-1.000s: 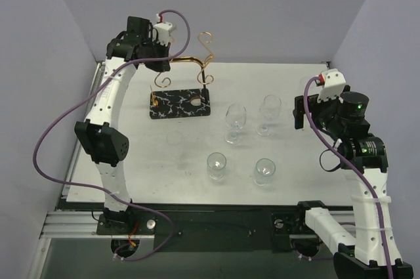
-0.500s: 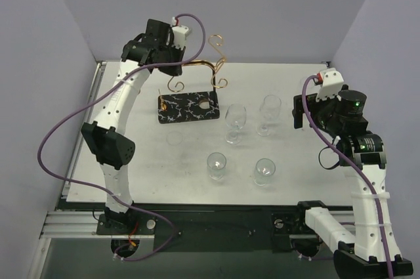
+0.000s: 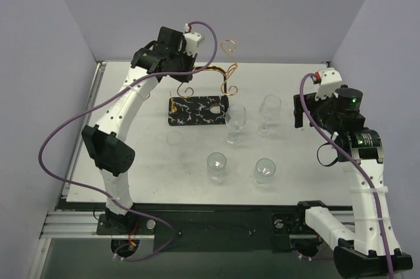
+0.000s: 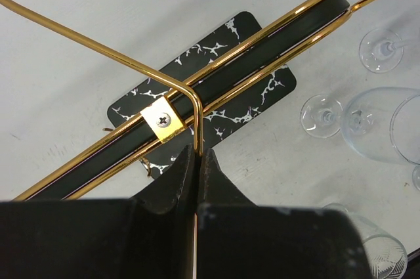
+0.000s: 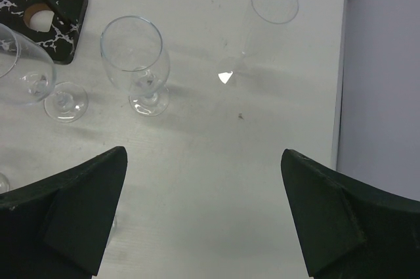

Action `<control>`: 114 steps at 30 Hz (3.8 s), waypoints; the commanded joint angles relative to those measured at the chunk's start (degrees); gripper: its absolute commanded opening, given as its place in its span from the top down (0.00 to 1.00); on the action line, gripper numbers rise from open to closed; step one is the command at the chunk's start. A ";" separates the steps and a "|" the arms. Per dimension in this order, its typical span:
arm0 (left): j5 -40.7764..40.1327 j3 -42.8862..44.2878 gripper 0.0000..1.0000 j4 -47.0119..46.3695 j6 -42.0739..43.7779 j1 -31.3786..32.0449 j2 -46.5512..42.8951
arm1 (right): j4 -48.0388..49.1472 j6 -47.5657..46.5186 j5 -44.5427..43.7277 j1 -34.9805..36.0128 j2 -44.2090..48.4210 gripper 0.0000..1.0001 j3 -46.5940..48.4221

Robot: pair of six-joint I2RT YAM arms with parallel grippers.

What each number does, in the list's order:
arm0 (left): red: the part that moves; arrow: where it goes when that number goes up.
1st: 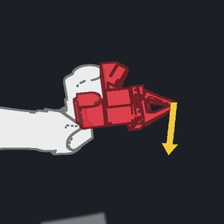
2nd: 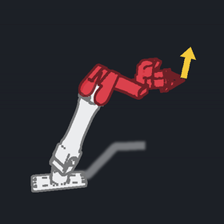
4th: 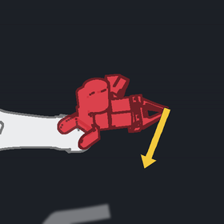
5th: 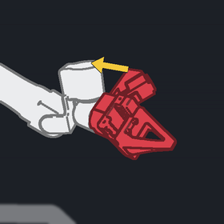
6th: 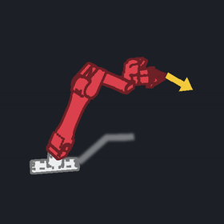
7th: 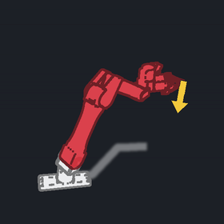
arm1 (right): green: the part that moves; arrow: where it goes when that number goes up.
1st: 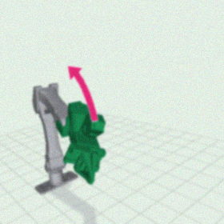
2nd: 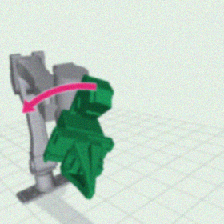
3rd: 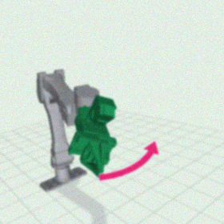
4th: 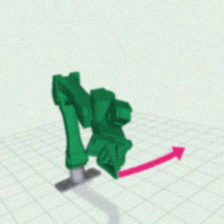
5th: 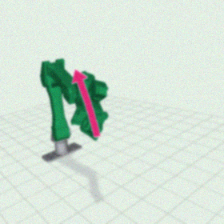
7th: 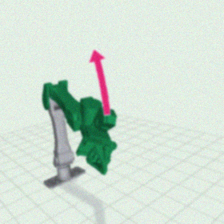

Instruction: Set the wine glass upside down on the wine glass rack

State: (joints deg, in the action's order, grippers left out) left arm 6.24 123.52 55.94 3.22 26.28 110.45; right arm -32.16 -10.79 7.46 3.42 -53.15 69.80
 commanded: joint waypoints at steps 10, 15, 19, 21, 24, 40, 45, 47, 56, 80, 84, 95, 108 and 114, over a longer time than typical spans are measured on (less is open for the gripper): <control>2.99 -4.61 1.00 1.54 1.34 2.98 -2.26 | -1.24 0.85 -5.70 -0.17 -3.46 0.05 1.74; 2.64 -5.31 0.96 1.36 1.96 2.98 -2.87 | -1.32 1.12 -6.59 -0.17 -3.72 0.06 1.74; 2.46 -5.93 0.83 0.92 2.31 2.98 -3.32 | -1.41 1.29 -7.11 -0.17 -3.98 0.07 1.74; 2.02 -5.84 0.77 0.92 2.57 2.98 -3.49 | -1.50 1.47 -7.29 -0.17 -4.16 0.07 2.00; 1.32 -5.58 0.67 0.92 3.01 2.98 -4.02 | -1.67 1.64 -7.29 -0.08 -4.60 0.07 2.44; -5.01 -5.92 0.37 -6.71 4.95 2.20 -13.41 | -3.70 3.14 -1.05 10.46 -14.25 0.24 12.20; -10.97 -12.85 0.32 -14.89 5.48 1.67 -19.39 | -3.70 3.05 -2.72 17.05 -19.18 0.31 14.57; -13.34 -15.49 0.29 -18.31 5.65 1.14 -21.85 | -3.08 3.05 -2.46 18.72 -20.59 0.32 15.01; -14.86 -22.27 0.25 -25.97 3.63 -4.92 -30.12 | 1.75 7.79 4.13 21.45 -26.47 0.39 14.40; -12.30 -31.85 0.23 -30.28 3.81 -12.31 -37.24 | 6.94 12.63 4.66 23.12 -34.04 0.56 10.53; -12.22 -32.56 0.23 -30.54 3.81 -12.57 -37.33 | 7.29 12.89 2.82 23.47 -34.48 0.60 10.09; -11.95 -33.17 0.23 -30.72 3.89 -12.84 -38.21 | 7.82 12.28 1.41 24.09 -35.80 0.68 9.65; -12.13 -34.49 0.23 -31.86 3.81 -13.01 -38.65 | 7.82 11.23 -0.61 24.79 -35.54 0.66 9.39; -12.04 -35.11 0.23 -32.04 3.63 -13.01 -38.91 | 7.64 11.23 -2.36 25.50 -36.24 0.69 9.65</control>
State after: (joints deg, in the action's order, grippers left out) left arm -6.17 88.73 27.44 6.92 13.74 73.38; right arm -24.62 0.93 7.22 28.27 -88.77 79.46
